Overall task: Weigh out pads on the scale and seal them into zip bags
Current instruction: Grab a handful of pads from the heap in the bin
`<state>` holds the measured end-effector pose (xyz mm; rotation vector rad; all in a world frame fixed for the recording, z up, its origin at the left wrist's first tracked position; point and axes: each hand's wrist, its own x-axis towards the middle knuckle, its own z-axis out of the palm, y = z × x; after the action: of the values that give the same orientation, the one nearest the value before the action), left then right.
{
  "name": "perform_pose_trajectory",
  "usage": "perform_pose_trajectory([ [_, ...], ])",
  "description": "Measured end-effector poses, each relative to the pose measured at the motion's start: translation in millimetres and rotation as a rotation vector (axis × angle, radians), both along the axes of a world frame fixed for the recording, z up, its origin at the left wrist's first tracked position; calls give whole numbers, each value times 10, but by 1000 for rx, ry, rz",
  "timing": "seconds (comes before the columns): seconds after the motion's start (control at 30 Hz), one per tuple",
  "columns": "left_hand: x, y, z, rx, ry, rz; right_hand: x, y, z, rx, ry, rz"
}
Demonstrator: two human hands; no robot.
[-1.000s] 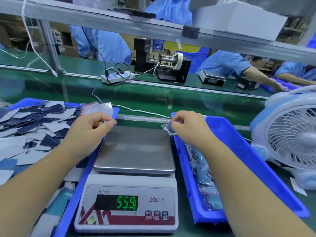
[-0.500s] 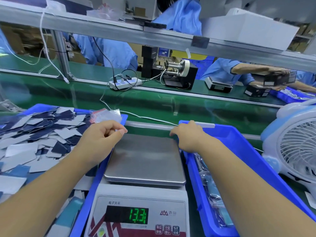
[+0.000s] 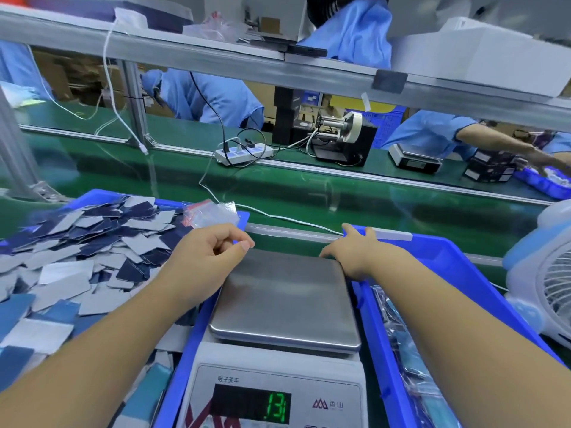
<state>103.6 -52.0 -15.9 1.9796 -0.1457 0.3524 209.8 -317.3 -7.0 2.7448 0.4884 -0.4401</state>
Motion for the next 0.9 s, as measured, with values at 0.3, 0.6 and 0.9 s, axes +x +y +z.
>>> perform_pose_trajectory([
  [0.3, -21, -34, 17, 5, 8, -14, -90, -51, -50, 232, -256, -25],
  [0.6, -26, 0, 42, 22, 27, 18, -371, -440, 436, 1010, -457, -308],
  [0.9, -47, -62, 31, 68, 29, -11, -756, -1002, 294, 418, -293, -533],
])
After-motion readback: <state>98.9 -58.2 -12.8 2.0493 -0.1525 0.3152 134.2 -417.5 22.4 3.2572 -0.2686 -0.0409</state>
